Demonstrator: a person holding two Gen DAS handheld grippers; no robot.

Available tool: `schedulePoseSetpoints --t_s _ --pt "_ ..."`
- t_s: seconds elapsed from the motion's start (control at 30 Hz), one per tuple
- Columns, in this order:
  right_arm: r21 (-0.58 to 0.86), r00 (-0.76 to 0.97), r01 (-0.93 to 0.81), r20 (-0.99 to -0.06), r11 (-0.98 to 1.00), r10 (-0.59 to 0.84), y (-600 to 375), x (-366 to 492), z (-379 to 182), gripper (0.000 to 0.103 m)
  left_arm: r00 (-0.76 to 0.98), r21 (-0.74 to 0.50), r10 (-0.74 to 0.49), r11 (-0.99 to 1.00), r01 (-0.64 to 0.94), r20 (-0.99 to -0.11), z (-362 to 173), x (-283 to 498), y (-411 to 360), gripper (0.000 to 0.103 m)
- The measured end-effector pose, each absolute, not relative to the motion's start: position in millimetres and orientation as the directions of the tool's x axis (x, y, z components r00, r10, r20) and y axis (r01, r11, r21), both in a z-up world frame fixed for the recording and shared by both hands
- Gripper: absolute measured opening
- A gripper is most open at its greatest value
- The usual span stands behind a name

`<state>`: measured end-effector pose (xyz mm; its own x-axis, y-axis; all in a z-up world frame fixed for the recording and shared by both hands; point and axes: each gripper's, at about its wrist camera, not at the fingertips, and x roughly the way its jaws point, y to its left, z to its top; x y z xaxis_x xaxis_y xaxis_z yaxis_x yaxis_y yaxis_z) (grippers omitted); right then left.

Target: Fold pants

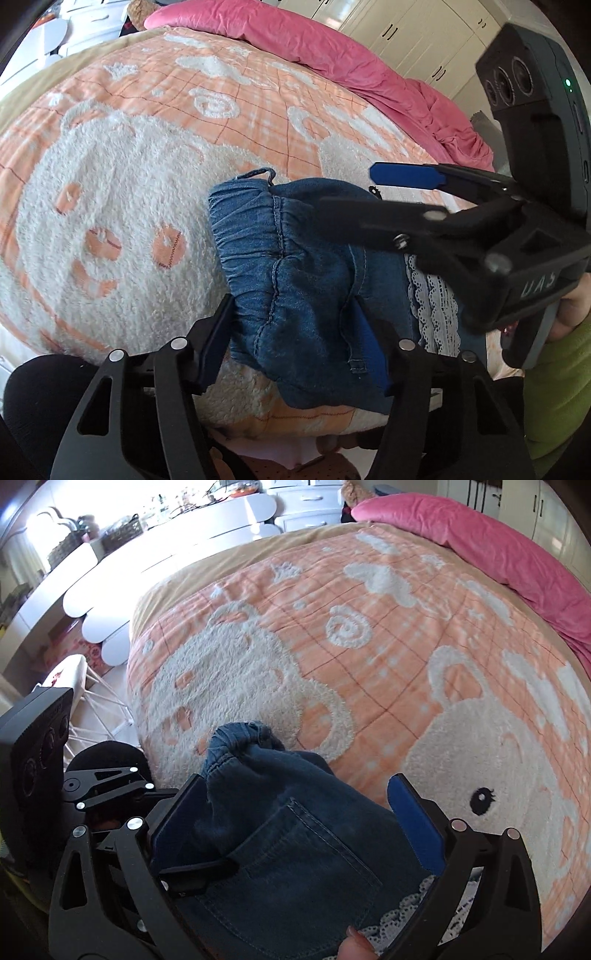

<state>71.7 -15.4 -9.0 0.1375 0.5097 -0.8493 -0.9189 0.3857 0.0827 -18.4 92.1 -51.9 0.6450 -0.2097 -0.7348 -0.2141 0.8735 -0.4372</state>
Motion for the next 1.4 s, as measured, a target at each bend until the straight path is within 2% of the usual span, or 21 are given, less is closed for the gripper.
schedulePoseSetpoints --t_s 0.27,0.33,0.4,0.5,0.6,0.77,0.83,0.97,1.0,1.03,1.1,1.23,1.37,1.4 --pt "0.111 0.061 -0.937 -0.881 0.331 0.469 18 72 -30 0.092 0.666 -0.457 -0.219 0.866 -0.204 -0.713 -57 -11 91 0.061" --pt "0.129 0.036 -0.932 -0.897 0.339 0.44 26 77 -40 0.083 0.666 -0.45 -0.213 0.869 -0.205 -0.715 -57 -10 91 0.061" --pt "0.171 -0.005 -0.924 -0.9 0.343 0.436 31 82 -49 0.065 0.664 -0.45 -0.213 0.869 -0.207 -0.717 -59 -7 91 0.061" --pt "0.187 -0.008 -0.915 -0.895 0.358 0.447 33 83 -57 0.046 0.664 -0.449 -0.213 0.869 -0.206 -0.717 -60 -4 92 0.063" --pt "0.252 -0.042 -0.898 -0.865 0.36 0.501 22 86 -52 0.036 0.679 -0.477 -0.227 0.854 -0.205 -0.698 -59 -5 96 0.071" --pt "0.424 -0.11 -0.844 -0.737 0.329 0.667 -23 95 -24 0.034 0.718 -0.476 -0.216 0.861 -0.179 -0.661 -50 -13 95 0.081" --pt "0.46 -0.118 -0.831 -0.696 0.313 0.709 -38 97 -12 0.034 0.732 -0.481 -0.229 0.863 -0.152 -0.642 -47 -14 91 0.087" --pt "0.466 -0.105 -0.832 -0.663 0.299 0.741 -60 97 3 0.034 0.737 -0.523 -0.291 0.847 -0.098 -0.61 -46 -9 85 0.089" --pt "0.463 -0.099 -0.834 -0.659 0.299 0.745 -66 97 6 0.034 0.734 -0.537 -0.312 0.839 -0.084 -0.603 -47 -6 82 0.088" --pt "0.461 -0.093 -0.835 -0.656 0.3 0.749 -71 99 8 0.034 0.726 -0.555 -0.338 0.829 -0.073 -0.6 -48 -4 77 0.076" --pt "0.454 -0.078 -0.839 -0.646 0.3 0.76 -83 100 13 0.034 0.708 -0.567 -0.369 0.822 -0.055 -0.603 -46 0 66 0.059" --pt "0.449 -0.049 -0.843 -0.614 0.297 0.788 -113 105 21 0.035 0.713 -0.571 -0.376 0.82 -0.042 -0.592 -32 7 43 0.057" --pt "0.439 0.013 -0.835 -0.587 0.332 0.809 -145 116 30 0.041 0.727 -0.539 -0.36 0.842 -0.018 -0.585 -14 24 9 0.057" --pt "0.437 0.03 -0.831 -0.582 0.344 0.813 -154 119 32 0.043 0.729 -0.536 -0.359 0.844 -0.012 -0.583 -12 26 4 0.061"
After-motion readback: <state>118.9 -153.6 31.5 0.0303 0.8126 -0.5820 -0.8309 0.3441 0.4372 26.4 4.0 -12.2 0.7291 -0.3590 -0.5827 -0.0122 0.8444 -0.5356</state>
